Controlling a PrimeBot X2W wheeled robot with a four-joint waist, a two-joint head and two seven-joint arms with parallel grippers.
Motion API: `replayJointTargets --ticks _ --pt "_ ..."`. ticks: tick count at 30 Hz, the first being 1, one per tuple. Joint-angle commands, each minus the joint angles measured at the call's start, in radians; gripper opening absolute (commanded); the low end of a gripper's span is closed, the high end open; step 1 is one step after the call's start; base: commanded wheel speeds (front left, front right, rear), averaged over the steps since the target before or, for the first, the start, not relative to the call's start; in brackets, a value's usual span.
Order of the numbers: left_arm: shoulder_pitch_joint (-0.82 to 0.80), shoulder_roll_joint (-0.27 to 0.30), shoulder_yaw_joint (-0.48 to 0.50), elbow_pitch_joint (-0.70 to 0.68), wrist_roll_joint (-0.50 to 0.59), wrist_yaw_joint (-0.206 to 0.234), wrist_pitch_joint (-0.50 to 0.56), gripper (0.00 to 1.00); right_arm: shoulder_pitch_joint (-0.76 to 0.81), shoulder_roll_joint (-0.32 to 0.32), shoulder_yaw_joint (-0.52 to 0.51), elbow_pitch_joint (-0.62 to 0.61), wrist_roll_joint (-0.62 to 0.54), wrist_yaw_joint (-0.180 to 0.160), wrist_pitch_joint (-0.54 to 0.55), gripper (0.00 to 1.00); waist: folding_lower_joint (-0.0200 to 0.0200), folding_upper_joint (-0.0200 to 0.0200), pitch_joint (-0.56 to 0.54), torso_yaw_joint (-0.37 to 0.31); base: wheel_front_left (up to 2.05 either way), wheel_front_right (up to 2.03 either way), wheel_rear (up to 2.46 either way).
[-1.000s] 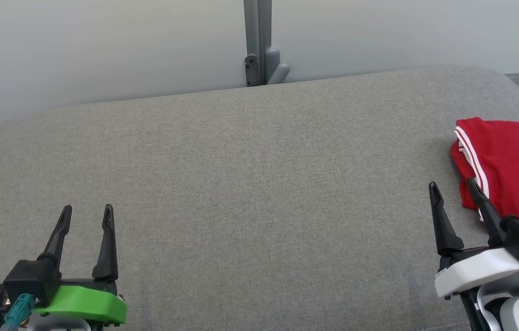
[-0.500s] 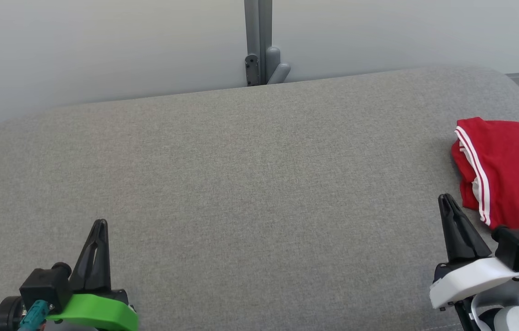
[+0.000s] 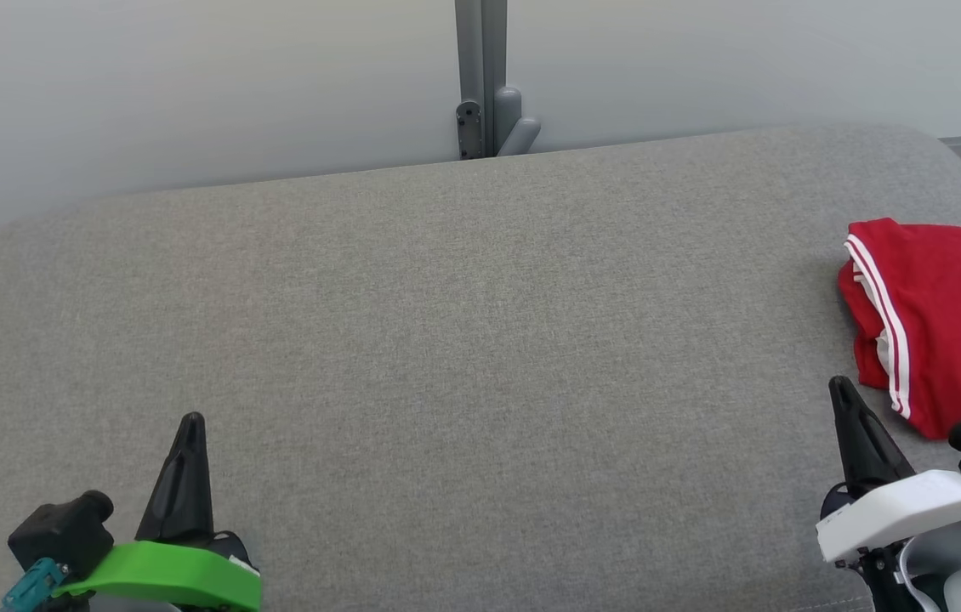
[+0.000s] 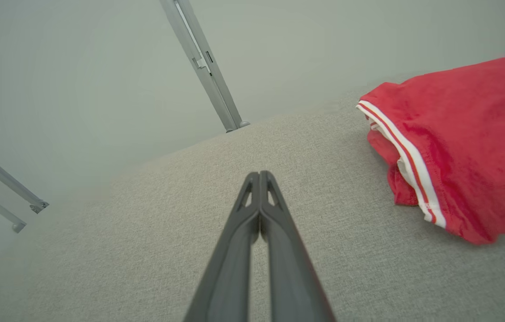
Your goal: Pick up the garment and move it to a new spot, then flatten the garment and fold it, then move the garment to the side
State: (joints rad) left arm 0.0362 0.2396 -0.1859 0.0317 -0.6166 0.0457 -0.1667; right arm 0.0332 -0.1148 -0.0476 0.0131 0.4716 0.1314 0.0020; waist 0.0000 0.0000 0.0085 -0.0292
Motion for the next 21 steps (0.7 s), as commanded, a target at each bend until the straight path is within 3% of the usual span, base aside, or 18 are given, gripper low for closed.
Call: replayJointTargets --ticks 1,21 --pt "-0.002 0.002 0.011 -0.012 -0.034 -0.008 0.0 0.0 -0.028 -0.009 -0.011 -0.006 0.044 0.0 0.009 0.0 0.0 0.0 0.0 0.0 0.0 0.0 0.0" --pt "0.008 -0.047 0.026 -0.005 -0.285 -0.053 0.0 0.0 -0.05 -0.001 -0.067 0.05 0.337 0.0 0.094 0.0 0.0 0.0 -0.001 0.005 0.0 0.0 0.0"
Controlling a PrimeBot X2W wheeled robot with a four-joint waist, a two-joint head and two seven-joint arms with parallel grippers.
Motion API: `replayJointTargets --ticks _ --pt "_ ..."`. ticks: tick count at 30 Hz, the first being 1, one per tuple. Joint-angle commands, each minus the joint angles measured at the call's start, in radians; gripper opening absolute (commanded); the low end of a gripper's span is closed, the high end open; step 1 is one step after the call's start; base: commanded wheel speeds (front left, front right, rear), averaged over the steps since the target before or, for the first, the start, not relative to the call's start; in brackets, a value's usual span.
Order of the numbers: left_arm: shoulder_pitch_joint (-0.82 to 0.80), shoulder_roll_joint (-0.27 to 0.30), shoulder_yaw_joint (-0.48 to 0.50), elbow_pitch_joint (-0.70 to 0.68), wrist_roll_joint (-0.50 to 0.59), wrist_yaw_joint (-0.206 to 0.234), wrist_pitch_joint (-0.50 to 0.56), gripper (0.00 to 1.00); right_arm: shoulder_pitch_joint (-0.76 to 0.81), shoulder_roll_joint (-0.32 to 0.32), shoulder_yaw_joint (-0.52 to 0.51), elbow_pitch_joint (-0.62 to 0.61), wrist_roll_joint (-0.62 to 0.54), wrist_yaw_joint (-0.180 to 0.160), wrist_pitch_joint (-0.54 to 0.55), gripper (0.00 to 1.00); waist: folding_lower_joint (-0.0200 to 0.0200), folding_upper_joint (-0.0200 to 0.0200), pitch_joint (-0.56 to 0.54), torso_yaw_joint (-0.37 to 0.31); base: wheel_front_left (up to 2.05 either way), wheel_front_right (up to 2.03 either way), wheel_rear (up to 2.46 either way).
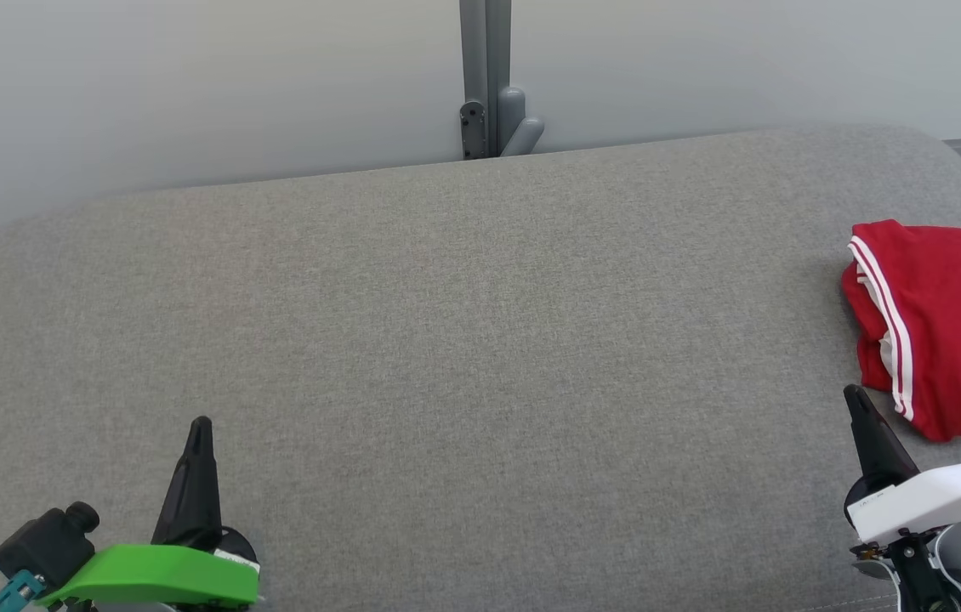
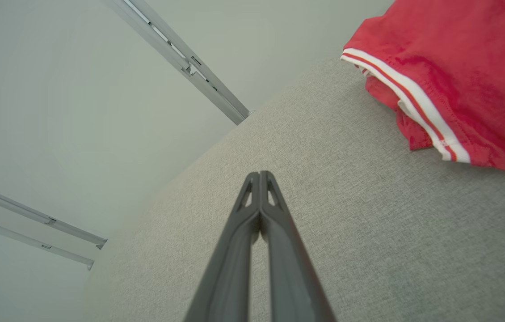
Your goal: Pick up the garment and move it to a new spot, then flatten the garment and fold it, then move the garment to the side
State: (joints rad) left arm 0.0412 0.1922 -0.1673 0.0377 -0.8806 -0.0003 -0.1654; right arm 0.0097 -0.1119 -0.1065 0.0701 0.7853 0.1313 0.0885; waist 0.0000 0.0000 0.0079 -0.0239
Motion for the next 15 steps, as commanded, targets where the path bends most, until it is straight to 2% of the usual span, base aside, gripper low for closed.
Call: replayJointTargets --ticks 1,15 --pt "0.004 -0.002 0.008 -0.01 -0.032 -0.009 -0.001 0.0 -0.027 -0.004 -0.011 -0.004 0.037 0.0 0.011 0.0 0.0 0.0 0.0 0.0 0.0 0.0 0.0" --pt "0.009 -0.032 0.018 -0.004 -0.184 -0.036 -0.001 0.0 -0.041 0.004 -0.05 0.03 0.212 0.0 0.068 0.0 0.0 0.0 0.0 0.004 0.0 0.0 0.0"
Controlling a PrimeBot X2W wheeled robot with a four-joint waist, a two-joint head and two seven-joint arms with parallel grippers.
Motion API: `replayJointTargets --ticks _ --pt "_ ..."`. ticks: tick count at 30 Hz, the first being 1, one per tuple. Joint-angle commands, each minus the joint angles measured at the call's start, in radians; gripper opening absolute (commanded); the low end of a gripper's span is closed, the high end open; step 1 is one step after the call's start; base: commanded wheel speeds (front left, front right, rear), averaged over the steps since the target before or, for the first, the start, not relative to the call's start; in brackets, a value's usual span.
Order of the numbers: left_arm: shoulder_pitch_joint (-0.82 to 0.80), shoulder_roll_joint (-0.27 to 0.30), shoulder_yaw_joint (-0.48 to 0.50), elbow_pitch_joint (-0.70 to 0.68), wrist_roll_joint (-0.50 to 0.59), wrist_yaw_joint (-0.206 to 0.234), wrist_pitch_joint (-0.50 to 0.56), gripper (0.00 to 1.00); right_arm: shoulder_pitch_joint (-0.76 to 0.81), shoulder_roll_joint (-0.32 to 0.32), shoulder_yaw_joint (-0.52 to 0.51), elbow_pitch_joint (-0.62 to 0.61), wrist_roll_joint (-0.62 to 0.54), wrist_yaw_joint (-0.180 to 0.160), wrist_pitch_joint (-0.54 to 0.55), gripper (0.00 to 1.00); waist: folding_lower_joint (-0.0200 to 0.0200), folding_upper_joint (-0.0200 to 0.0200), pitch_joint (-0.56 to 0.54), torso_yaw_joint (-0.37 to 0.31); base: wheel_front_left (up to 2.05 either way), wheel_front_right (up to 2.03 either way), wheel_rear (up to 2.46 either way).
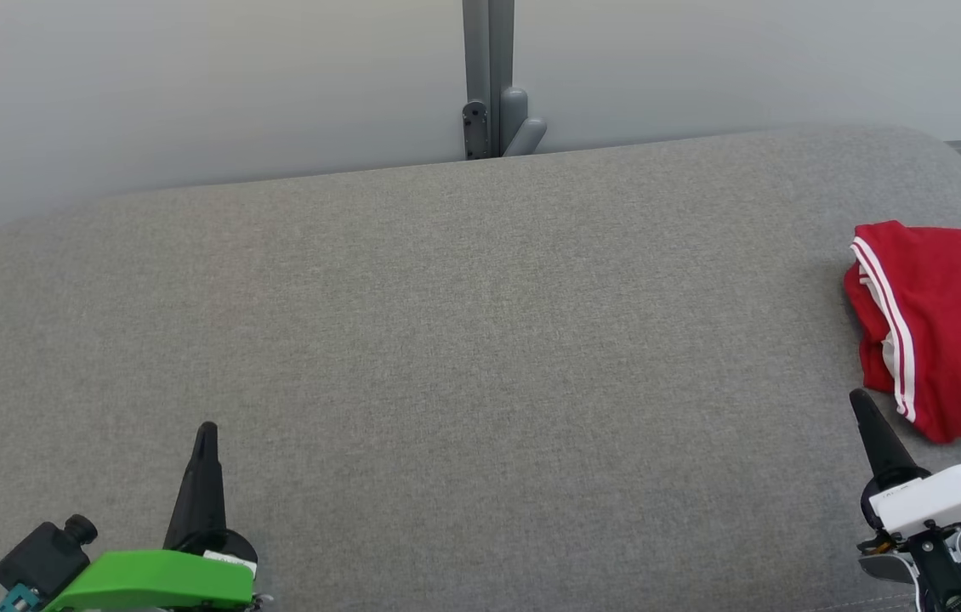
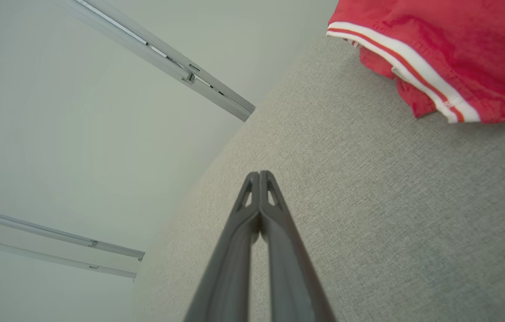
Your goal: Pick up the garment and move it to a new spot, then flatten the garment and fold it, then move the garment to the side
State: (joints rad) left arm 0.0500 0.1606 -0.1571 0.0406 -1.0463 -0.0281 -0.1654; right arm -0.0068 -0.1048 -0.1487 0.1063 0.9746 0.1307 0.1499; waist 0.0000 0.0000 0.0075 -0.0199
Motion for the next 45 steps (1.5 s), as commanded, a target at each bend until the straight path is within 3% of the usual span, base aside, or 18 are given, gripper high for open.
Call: replayJointTargets --ticks 1,45 --pt "0.0 -0.003 0.009 -0.006 -0.028 -0.01 -0.001 0.0 -0.026 -0.002 -0.011 -0.003 0.034 0.0 0.01 0.0 0.0 0.0 0.0 0.0 0.0 0.0 0.0" --pt "0.019 -0.076 0.032 0.01 -0.392 -0.074 0.002 0.0 -0.061 0.025 -0.117 0.082 0.442 0.0 0.156 0.0 0.0 0.0 -0.001 0.012 0.0 0.0 0.0"
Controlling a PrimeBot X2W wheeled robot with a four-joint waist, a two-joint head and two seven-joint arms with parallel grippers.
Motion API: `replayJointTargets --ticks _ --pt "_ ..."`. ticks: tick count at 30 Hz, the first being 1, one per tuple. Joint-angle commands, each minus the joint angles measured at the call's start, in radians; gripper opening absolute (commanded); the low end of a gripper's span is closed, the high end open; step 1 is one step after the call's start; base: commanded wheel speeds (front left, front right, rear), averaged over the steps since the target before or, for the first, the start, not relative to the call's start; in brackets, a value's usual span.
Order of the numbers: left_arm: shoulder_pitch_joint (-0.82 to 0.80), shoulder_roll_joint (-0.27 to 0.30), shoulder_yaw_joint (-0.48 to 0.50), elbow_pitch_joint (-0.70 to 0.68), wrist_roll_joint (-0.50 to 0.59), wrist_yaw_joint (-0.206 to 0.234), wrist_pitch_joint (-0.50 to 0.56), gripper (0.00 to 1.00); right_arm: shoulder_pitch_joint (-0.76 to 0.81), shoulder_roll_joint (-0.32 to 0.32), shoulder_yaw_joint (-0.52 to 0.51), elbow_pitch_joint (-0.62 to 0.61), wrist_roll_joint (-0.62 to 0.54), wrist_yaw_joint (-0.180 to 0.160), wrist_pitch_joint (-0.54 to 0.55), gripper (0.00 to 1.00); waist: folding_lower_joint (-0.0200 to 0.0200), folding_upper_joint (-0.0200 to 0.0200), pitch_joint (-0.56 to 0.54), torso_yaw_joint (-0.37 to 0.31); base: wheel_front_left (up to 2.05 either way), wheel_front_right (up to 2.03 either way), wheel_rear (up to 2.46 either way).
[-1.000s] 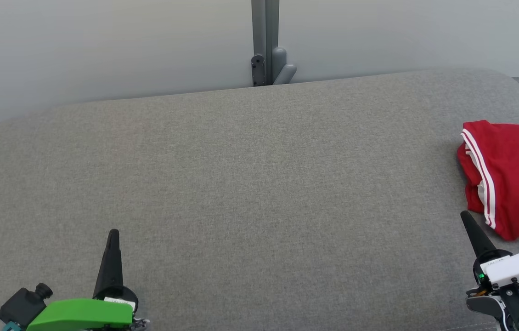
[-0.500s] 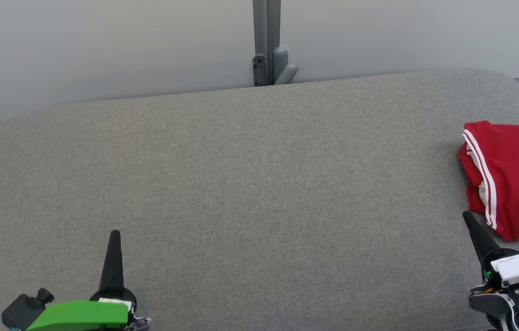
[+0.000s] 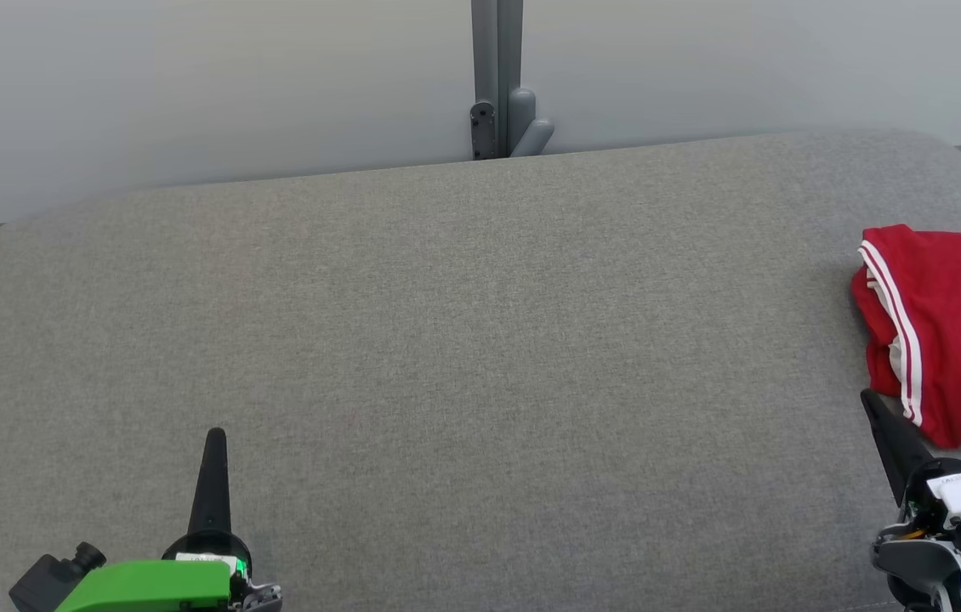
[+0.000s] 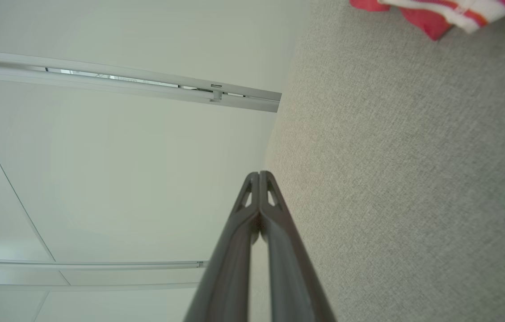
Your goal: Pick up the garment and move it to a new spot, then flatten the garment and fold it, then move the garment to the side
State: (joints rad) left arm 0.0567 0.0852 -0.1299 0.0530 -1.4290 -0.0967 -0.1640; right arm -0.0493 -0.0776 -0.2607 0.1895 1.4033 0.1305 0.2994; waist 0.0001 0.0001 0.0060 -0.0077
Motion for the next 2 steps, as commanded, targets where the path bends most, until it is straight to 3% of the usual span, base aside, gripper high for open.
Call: replayJointTargets --ticks 1,2 --pt "0.013 -0.002 0.005 -0.003 -0.016 -0.007 0.0 0.0 -0.019 -0.001 -0.007 0.001 0.021 0.001 0.01 0.0 -0.0001 -0.0001 0.0 0.0 0.0 0.0 0.0" --pt "0.013 -0.003 0.006 -0.002 -0.024 -0.009 0.0 0.0 -0.019 -0.001 -0.009 0.002 0.029 0.001 0.011 0.0 -0.0001 -0.0001 0.0 0.001 0.0 0.0 0.0"
